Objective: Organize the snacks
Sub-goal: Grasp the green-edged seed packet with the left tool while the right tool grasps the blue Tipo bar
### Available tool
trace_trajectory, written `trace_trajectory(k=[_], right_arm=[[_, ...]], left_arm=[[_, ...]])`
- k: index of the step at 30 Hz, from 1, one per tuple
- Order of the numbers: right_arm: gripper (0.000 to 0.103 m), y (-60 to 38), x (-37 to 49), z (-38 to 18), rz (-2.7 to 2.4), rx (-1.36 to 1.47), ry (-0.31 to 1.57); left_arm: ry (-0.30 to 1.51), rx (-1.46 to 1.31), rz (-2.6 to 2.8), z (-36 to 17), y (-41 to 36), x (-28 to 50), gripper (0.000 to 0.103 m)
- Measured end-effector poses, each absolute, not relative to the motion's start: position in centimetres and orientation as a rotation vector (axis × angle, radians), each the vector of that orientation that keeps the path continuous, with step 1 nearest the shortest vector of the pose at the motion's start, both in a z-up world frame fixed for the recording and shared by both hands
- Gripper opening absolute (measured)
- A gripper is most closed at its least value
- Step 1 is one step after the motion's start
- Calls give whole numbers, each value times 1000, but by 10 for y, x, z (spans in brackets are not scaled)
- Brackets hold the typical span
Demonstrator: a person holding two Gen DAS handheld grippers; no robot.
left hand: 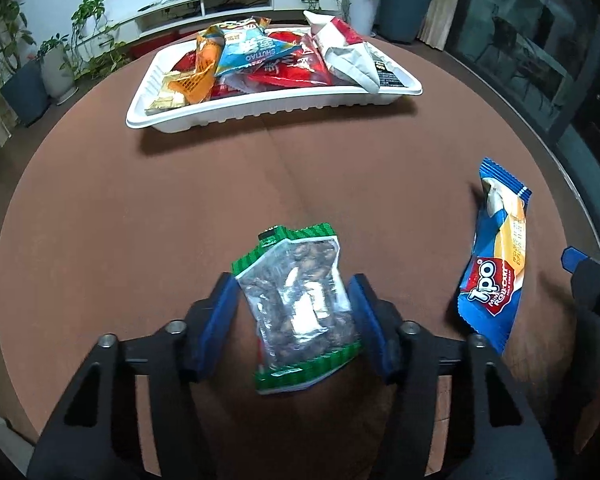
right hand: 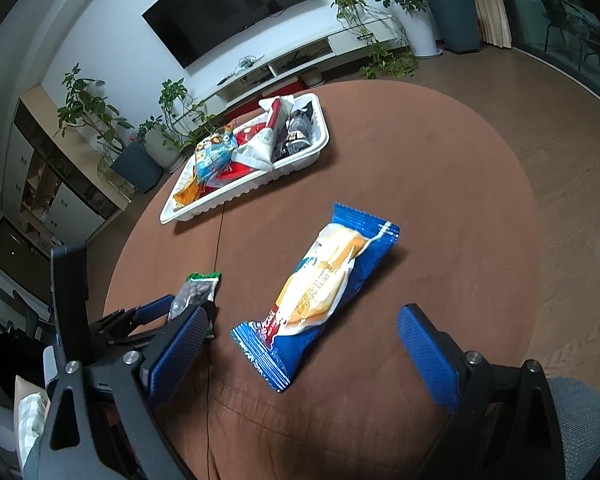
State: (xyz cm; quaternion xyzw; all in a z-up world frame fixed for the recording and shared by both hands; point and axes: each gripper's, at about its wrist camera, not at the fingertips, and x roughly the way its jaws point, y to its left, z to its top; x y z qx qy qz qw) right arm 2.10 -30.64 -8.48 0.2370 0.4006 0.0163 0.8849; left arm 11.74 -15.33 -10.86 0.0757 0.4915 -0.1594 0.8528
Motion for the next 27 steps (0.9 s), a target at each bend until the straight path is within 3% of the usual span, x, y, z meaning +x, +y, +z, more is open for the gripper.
trace_trajectory(k=[7, 12, 27], right_arm=[[99, -306, 20, -88, 36, 478, 844], [99, -303, 21, -89, 36, 473, 857], [94, -300, 47, -98, 11, 445, 915]], left_arm=[[1033, 137, -370, -107, -143, 120, 35], [1032, 117, -394, -107, -138, 120, 30], [990, 38, -447, -95, -118, 89, 28]])
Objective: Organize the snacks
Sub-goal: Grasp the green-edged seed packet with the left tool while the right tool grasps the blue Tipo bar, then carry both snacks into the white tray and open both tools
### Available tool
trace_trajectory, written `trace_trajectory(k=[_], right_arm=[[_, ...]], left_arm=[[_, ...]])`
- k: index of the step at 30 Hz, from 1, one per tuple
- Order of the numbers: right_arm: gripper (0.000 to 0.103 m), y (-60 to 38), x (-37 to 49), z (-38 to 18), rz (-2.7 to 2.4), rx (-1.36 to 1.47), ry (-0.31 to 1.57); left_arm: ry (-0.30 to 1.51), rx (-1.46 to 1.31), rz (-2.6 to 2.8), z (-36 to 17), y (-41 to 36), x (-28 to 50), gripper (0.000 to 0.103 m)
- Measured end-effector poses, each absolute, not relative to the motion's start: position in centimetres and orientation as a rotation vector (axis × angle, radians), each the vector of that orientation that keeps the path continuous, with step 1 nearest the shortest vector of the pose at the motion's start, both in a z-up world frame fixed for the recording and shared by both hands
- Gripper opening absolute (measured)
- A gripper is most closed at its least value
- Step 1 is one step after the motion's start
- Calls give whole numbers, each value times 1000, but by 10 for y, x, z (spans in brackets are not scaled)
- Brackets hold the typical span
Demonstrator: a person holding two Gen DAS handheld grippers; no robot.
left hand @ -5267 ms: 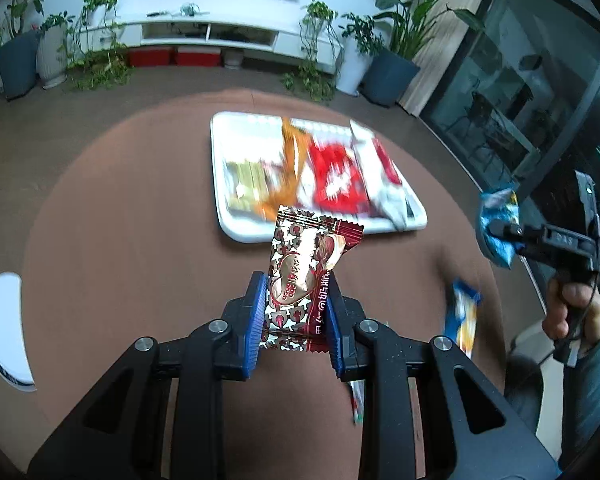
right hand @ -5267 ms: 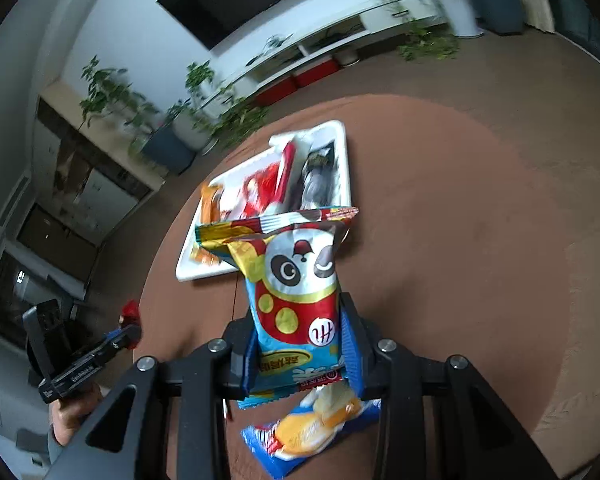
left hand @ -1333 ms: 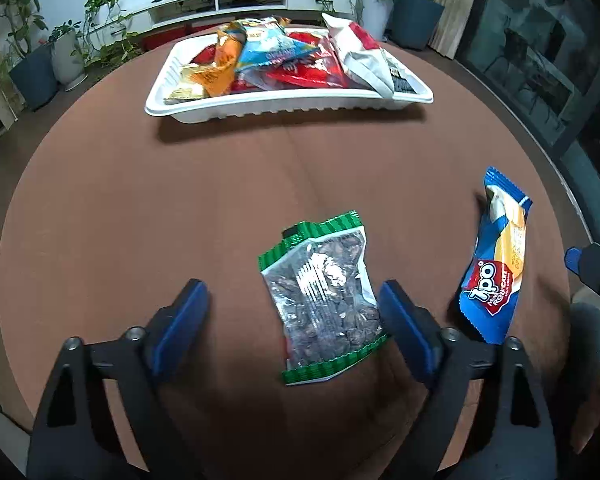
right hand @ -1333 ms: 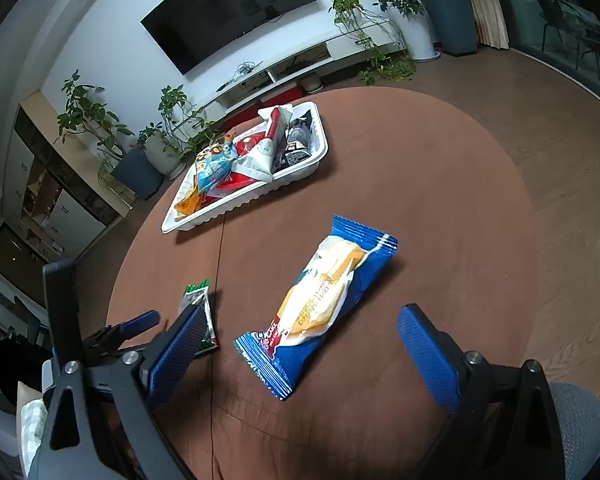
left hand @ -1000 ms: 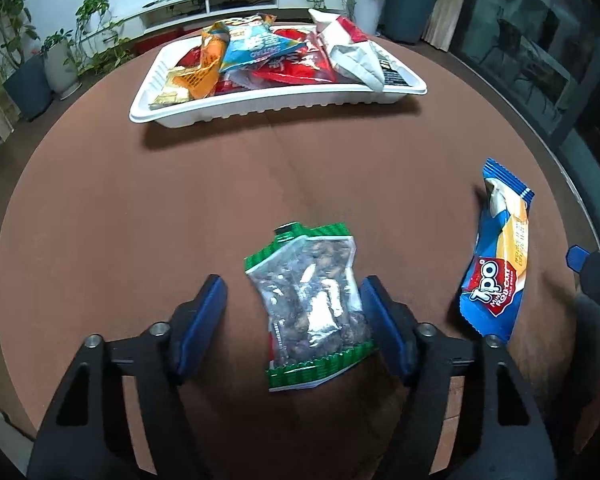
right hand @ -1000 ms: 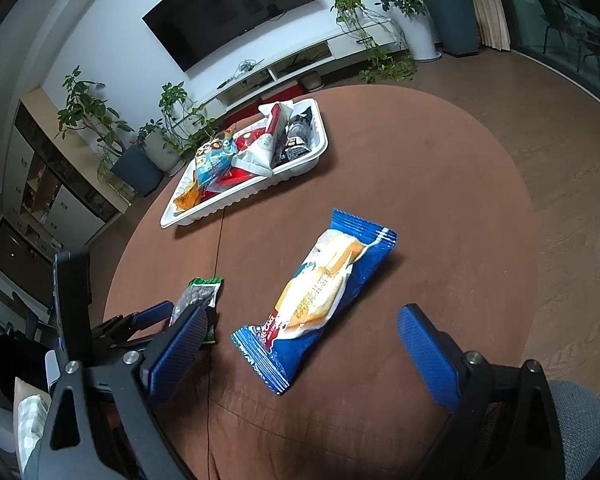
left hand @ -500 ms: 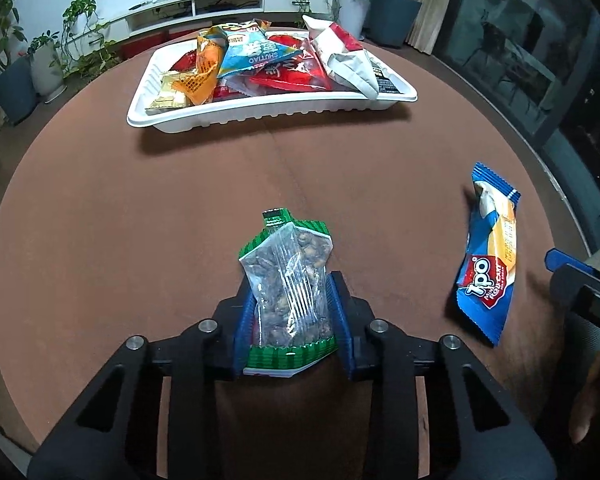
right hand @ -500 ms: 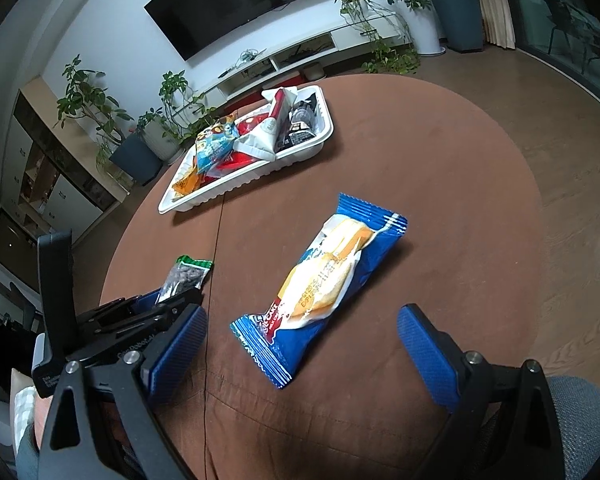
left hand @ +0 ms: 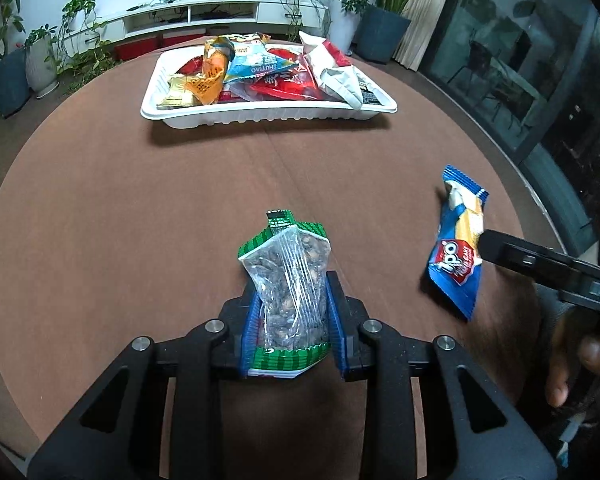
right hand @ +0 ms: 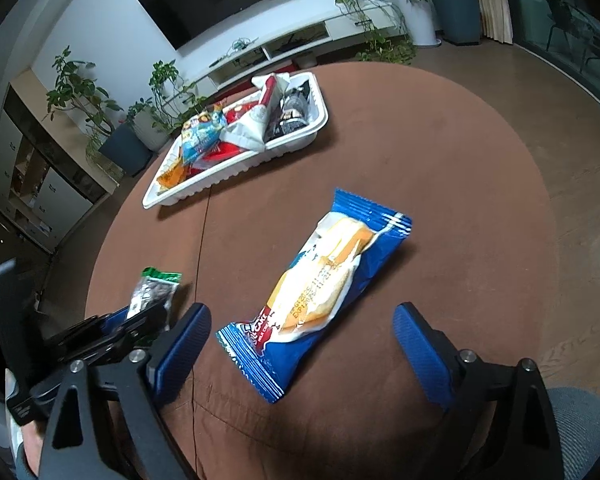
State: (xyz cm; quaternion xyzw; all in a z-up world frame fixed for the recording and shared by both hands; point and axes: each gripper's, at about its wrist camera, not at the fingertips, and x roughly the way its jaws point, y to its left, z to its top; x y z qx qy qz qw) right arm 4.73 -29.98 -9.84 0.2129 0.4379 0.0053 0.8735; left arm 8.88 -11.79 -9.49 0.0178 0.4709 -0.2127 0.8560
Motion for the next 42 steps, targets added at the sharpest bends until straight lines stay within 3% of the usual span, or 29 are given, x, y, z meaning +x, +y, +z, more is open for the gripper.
trace_trajectory(k=[15, 31, 35, 37, 42], right_arm=[[78, -263, 94, -112, 2, 238, 995], [63, -252, 81, -116, -11, 34, 1017], [49, -251, 79, -115, -7, 20, 1014], [34, -252, 78, -114, -3, 18, 1013], [29, -256, 77, -113, 4, 40, 1006]], left_arm=[[995, -5, -463, -102, -106, 67, 28], [990, -30, -458, -104, -102, 68, 28], [987, -33, -454, -103, -101, 68, 28], [986, -33, -455, -103, -101, 68, 28], [984, -34, -454, -102, -100, 67, 28]])
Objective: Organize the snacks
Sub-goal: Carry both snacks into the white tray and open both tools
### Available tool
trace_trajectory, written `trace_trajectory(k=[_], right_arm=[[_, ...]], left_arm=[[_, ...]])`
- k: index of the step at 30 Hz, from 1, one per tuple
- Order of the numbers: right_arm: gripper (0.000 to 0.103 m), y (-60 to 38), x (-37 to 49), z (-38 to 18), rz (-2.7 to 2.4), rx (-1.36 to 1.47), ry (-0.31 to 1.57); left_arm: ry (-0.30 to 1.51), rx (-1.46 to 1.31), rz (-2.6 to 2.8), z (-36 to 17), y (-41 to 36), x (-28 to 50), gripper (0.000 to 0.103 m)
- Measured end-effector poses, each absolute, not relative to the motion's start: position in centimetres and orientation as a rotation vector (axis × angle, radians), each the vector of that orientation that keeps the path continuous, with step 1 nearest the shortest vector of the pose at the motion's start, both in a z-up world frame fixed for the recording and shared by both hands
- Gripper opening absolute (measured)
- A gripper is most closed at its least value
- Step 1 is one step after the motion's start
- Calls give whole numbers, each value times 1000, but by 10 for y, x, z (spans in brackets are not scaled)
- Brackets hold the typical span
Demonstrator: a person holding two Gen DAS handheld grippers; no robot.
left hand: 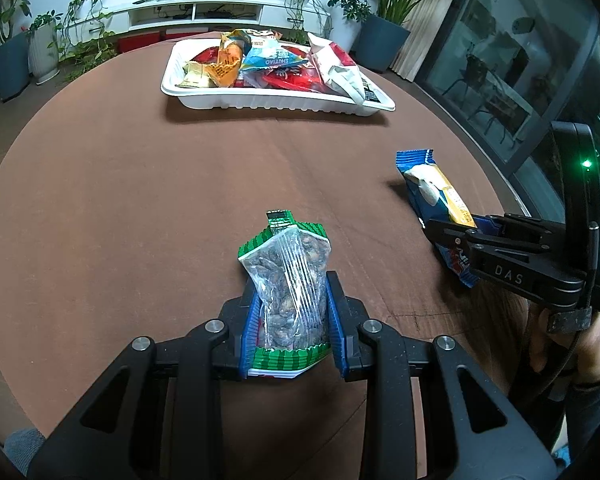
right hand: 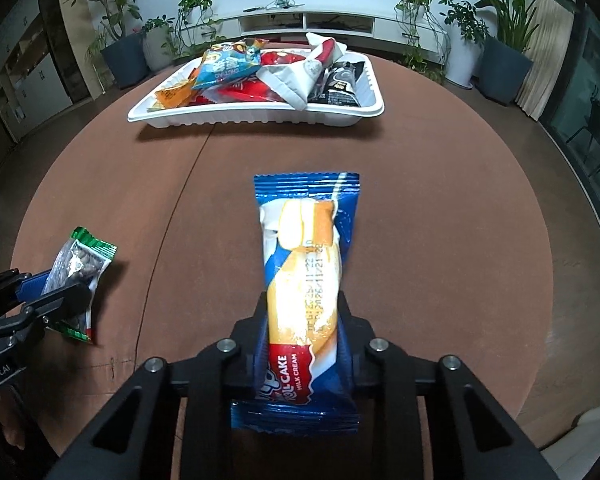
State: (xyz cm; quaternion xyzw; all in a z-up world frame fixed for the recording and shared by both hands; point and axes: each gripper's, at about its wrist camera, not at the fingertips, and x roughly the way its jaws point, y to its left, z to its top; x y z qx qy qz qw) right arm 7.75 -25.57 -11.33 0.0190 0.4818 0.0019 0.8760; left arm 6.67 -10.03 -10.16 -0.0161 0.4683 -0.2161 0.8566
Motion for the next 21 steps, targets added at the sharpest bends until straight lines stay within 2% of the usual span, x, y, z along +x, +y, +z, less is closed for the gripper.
trace_trajectory(k=[11, 21], right_arm=[[28, -281, 69, -95, 65, 258, 957], [28, -334, 89, -55, 52, 405, 883]], left_arm=[[965, -79, -456, -92, -92, 70, 28], [892, -130, -430, -49, -64, 110, 28]])
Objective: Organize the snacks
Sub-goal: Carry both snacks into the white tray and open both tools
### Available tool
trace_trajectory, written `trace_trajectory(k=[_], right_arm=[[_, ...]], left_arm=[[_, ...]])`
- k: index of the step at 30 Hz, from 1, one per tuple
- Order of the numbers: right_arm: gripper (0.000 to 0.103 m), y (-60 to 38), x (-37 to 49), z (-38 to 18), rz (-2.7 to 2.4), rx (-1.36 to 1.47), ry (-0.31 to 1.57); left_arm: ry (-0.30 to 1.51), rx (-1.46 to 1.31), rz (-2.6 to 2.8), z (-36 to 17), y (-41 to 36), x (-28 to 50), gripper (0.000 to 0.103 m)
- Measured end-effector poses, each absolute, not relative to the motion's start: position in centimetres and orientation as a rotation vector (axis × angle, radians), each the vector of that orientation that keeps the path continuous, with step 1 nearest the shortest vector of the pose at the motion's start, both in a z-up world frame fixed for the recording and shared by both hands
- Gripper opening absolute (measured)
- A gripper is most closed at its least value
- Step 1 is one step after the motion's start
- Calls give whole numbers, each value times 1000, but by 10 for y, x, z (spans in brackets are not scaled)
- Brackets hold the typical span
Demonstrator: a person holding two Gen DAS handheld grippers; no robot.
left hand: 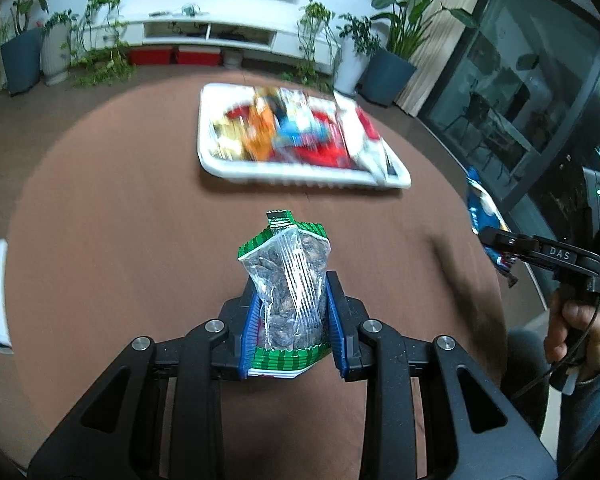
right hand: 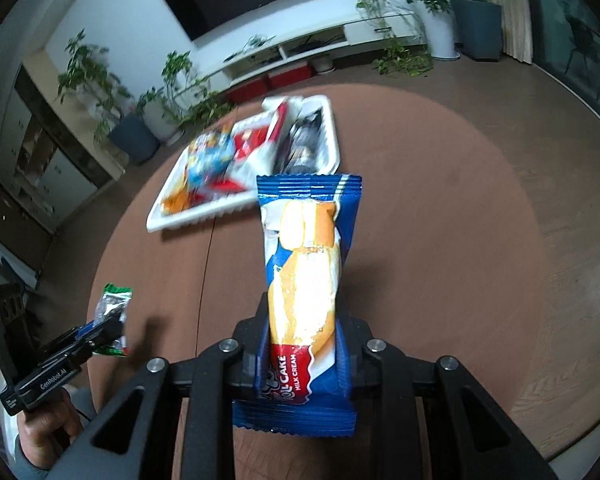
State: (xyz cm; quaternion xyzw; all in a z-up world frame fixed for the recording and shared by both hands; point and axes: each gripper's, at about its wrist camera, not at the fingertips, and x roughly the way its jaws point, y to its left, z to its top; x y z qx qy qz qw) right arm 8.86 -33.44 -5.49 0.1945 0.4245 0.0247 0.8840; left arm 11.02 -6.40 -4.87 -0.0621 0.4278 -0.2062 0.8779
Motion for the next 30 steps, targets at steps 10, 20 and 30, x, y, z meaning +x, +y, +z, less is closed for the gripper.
trace_trajectory(k=[10, 20, 30], right_arm=[[28, -335, 161, 23, 129, 411, 758], [28, -275, 271, 21, 200, 337, 833], [28, -249, 319, -32, 166, 280, 940]], left_arm=[[784, -90, -406, 25, -54, 201, 28], [821, -54, -385, 8, -70, 298, 28], [872, -27, -389, -53, -97, 344, 28]])
